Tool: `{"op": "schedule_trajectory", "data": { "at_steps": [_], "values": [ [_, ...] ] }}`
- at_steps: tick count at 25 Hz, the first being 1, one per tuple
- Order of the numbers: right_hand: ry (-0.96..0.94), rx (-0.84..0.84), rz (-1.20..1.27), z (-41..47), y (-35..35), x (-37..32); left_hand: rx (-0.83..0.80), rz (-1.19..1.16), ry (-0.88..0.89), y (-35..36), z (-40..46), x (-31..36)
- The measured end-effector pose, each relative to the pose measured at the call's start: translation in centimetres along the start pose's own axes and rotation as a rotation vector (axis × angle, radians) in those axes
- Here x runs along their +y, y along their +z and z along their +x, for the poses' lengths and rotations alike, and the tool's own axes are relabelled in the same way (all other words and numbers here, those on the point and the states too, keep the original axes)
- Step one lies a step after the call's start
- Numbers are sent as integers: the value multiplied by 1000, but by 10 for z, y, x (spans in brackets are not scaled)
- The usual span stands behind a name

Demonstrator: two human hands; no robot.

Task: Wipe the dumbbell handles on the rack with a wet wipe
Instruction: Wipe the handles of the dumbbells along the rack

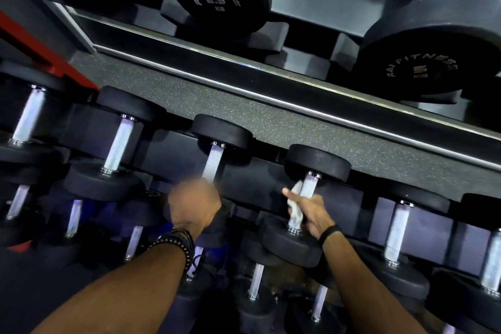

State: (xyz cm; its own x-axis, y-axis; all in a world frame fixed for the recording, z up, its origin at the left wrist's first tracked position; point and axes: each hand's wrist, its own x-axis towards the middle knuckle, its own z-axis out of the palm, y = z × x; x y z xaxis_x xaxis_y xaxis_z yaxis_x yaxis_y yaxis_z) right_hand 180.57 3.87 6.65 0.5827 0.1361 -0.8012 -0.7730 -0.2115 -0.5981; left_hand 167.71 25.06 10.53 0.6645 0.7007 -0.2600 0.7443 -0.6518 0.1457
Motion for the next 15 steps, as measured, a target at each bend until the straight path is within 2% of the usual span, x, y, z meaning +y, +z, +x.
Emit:
{"op": "schedule_trajectory", "data": {
  "at_steps": [1,3,4,7,8,10,13,15],
  "values": [
    [-35,73,19,7,4,-9,-1,0,-2,0,0,0],
    [-102,111,59,18,11,-22,-7,-5,-10,0,0,0],
    [-136,125,-34,16,8,-18,-11,-4,-13,-1,0,0],
    [-210,192,-641,-19,-17,16,-7,-1,-8,-1,-1,1],
    [-234,214,-672,-33,-24,24,1,3,0,-1,-1,1],
    [-347,325,-549,-31,-31,22,5,7,0,-2,0,2],
    [-437,470,-165,-2,-27,-14,16,-3,-3,-2,-1,1],
    [-434,510,-114,1,-22,-15,25,-6,-11,-3,-2,2]
  ]
}}
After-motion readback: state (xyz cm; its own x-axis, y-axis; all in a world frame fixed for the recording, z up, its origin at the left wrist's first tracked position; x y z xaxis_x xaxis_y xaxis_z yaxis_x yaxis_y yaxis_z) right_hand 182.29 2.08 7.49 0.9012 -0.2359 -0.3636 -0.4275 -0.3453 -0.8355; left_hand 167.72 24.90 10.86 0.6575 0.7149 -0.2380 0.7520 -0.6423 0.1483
